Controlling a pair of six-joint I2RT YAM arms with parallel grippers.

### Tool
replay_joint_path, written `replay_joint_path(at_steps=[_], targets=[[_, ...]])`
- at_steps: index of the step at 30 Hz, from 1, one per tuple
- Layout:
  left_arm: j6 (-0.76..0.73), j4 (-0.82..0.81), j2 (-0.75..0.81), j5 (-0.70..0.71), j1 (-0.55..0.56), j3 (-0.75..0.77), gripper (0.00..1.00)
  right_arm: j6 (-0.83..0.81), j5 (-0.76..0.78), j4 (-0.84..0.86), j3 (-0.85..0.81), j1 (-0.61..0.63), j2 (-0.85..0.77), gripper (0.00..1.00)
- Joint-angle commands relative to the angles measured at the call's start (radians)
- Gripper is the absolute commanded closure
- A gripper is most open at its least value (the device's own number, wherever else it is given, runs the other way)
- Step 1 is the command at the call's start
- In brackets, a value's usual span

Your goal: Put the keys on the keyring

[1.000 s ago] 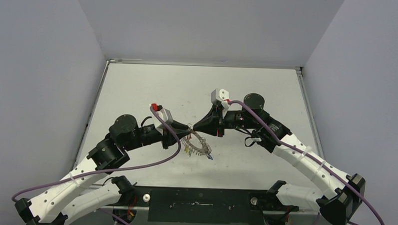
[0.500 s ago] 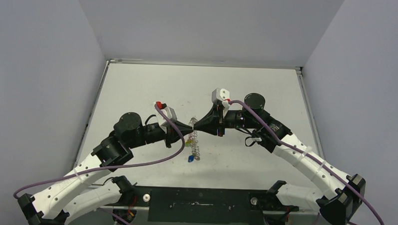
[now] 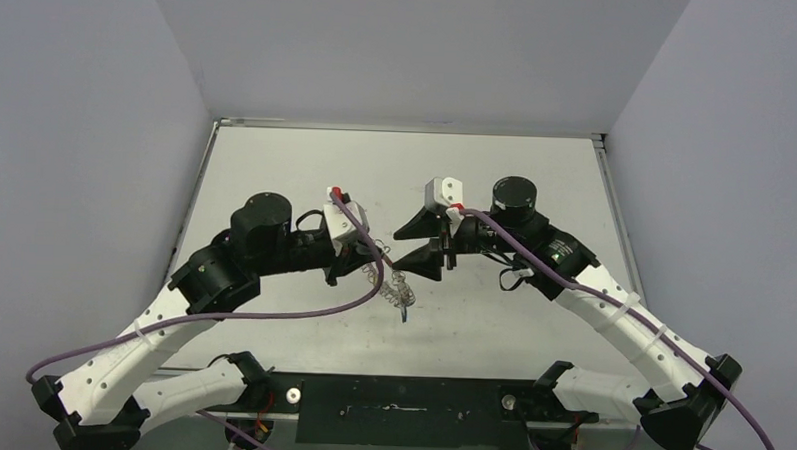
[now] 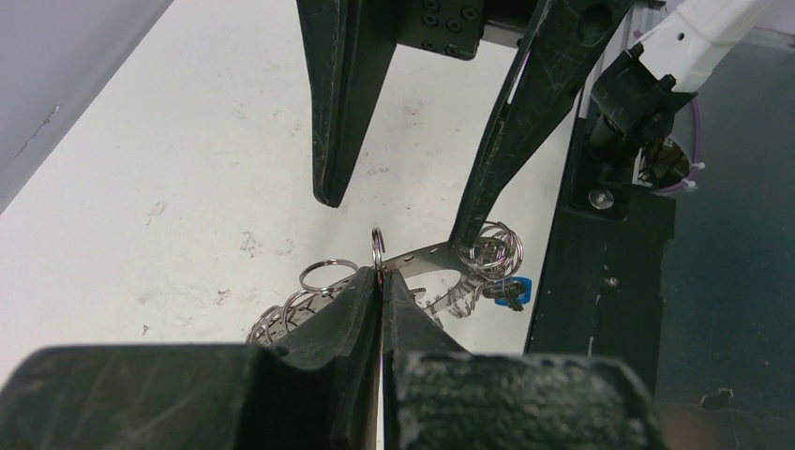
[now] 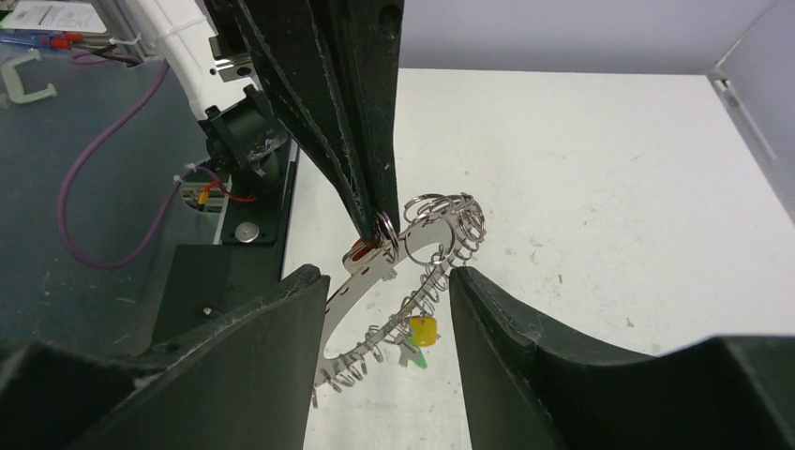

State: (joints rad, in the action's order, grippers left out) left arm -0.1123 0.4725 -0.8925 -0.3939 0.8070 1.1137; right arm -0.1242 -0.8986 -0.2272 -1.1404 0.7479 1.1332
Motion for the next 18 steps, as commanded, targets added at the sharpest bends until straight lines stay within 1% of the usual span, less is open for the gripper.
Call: replay_joint_path(at_steps=[1, 5, 8, 13, 18], targets=[[-0.118, 0.188, -0.067, -0.077, -0.001, 0.165, 1.0, -0.131, -0.031, -0.096, -0.101, 0.005, 0.008, 0.5], [-0.187, 0.321, -0.138, -0.12, -0.002, 0.272, 1.0, -0.146, -0.064, -0.112, -0.128, 0.006, 0.035, 0.57], [-0.213, 0.368, -0.174, -0.141, -0.001, 0.322, 1.0, -0.144, -0.09, -0.111, -0.136, 0.013, 0.051, 0.65], [-0.21, 0.349, -0.197, -0.17, -0.002, 0.328, 1.0, -0.149, -0.092, -0.109, -0.116, 0.025, 0.054, 0.67], [-0.198, 0.332, -0.197, -0.184, -0.001, 0.32, 1.0, -0.144, -0.091, -0.103, -0.105, 0.031, 0.057, 0.73]])
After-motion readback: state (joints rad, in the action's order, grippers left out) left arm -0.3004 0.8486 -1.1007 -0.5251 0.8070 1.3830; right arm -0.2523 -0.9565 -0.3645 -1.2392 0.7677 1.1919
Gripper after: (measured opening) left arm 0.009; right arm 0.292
